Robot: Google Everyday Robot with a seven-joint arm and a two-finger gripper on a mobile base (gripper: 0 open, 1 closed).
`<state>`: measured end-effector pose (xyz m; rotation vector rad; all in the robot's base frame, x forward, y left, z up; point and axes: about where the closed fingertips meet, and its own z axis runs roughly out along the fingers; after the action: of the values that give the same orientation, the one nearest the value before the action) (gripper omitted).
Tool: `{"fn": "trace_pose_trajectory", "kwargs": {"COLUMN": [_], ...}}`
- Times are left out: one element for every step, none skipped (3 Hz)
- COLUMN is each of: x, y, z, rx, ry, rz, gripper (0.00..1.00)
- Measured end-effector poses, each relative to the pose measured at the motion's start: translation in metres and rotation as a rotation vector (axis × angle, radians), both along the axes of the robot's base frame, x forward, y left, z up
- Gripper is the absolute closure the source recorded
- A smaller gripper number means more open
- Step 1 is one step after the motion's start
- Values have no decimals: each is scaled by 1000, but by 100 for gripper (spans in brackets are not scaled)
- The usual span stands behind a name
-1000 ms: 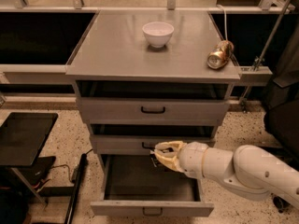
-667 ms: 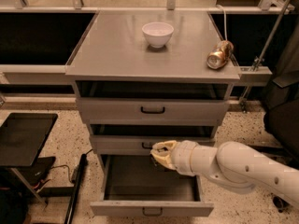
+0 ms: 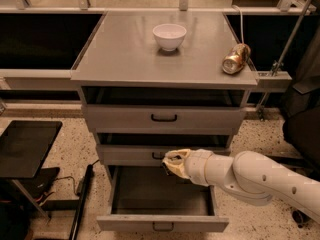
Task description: Place rxbar chocolate into bottom drawer
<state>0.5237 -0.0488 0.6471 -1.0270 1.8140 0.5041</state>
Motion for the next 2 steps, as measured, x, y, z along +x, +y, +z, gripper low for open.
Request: {"fn": "trace_pose_trajectory", "kwargs": {"x": [16,32], "y": [-19,-36], "z": [-34,-81], "rx": [7,-4], "ry": [37,86], "rz": [-13,-20], "gripper": [100,100]}}
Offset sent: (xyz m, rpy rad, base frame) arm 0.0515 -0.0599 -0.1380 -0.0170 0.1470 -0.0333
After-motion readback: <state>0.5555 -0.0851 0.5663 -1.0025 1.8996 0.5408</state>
